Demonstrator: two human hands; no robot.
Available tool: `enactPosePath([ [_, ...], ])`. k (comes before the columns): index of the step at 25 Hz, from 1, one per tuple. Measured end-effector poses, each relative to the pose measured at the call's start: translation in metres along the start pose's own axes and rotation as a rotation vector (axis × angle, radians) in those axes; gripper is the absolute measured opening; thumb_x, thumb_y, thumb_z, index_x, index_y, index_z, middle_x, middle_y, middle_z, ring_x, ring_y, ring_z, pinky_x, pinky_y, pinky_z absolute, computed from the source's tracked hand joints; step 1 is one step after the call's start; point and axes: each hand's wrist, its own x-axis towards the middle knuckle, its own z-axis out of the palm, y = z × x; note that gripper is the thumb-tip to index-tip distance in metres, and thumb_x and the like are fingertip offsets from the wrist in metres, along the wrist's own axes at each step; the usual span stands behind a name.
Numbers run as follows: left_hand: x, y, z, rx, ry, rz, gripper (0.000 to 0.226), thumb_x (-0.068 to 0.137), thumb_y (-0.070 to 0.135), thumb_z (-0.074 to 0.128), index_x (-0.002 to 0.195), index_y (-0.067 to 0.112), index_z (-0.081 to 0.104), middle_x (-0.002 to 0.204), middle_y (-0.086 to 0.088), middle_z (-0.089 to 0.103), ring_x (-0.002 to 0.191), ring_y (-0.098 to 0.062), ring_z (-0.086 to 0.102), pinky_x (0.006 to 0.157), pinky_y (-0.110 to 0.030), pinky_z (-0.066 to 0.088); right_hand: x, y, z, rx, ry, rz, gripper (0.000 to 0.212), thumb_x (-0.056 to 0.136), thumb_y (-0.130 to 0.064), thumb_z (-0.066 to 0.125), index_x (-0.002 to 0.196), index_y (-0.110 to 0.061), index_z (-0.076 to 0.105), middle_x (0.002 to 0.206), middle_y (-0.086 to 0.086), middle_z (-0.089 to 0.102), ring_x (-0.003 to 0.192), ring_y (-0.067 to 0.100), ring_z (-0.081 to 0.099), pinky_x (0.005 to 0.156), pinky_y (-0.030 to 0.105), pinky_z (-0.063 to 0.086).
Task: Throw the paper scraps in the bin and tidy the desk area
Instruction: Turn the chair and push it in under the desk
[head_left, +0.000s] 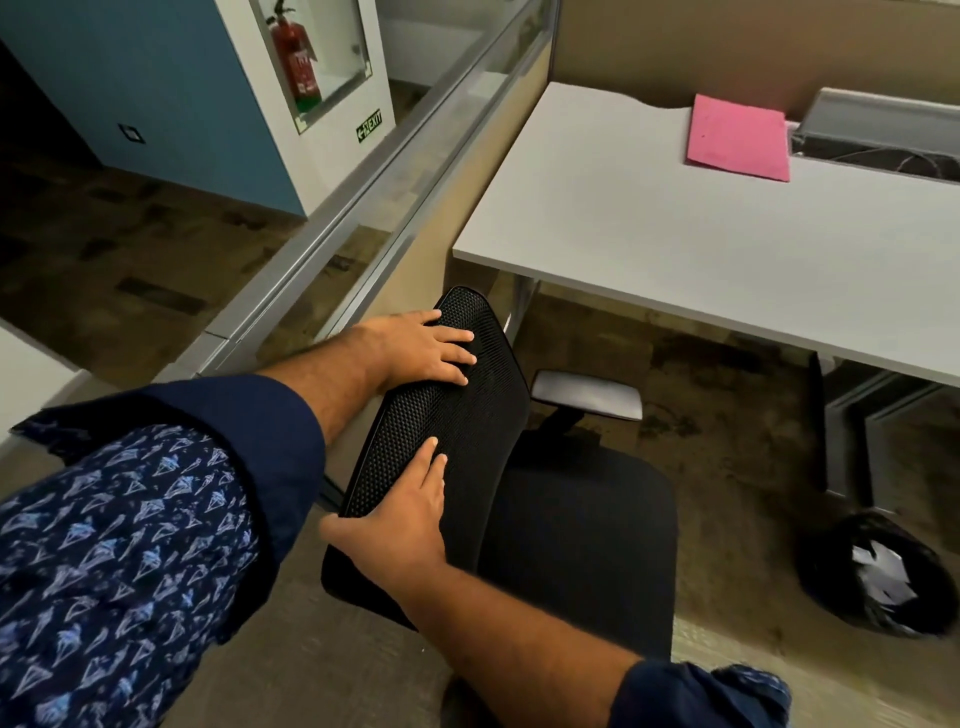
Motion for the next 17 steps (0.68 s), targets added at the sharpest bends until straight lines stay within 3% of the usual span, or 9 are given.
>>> enactPosePath([
  [11, 0.043, 0.026, -0.045, -0.155, -0.027, -0.014, 0.118, 0.067, 0.022, 0.095, 0.16, 0.04, 0.026, 0.174, 0.006, 0.014, 0.162, -0.021, -0.006, 0.128, -0.055, 0.012, -0.001, 0.043, -0.067, -0.057, -0.066, -0.034, 0.148, 0.069, -0.046, 0.086, 0.162, -0.026, -0.028, 0.174, 0.0, -0.023, 0.163, 0.025, -0.014, 0.131, 0.051, 0.012],
  [17, 0.08, 0.061, -0.094, -0.208, -0.015, -0.042, 0.103, 0.079, 0.013, 0.085, 0.161, 0.038, 0.028, 0.175, 0.004, 0.013, 0.162, -0.022, -0.005, 0.129, -0.056, 0.012, -0.006, 0.084, -0.124, -0.071, -0.087, -0.019, 0.154, 0.064, -0.052, 0.088, 0.16, -0.03, -0.031, 0.174, -0.002, -0.026, 0.162, 0.024, -0.019, 0.13, 0.057, 0.011],
])
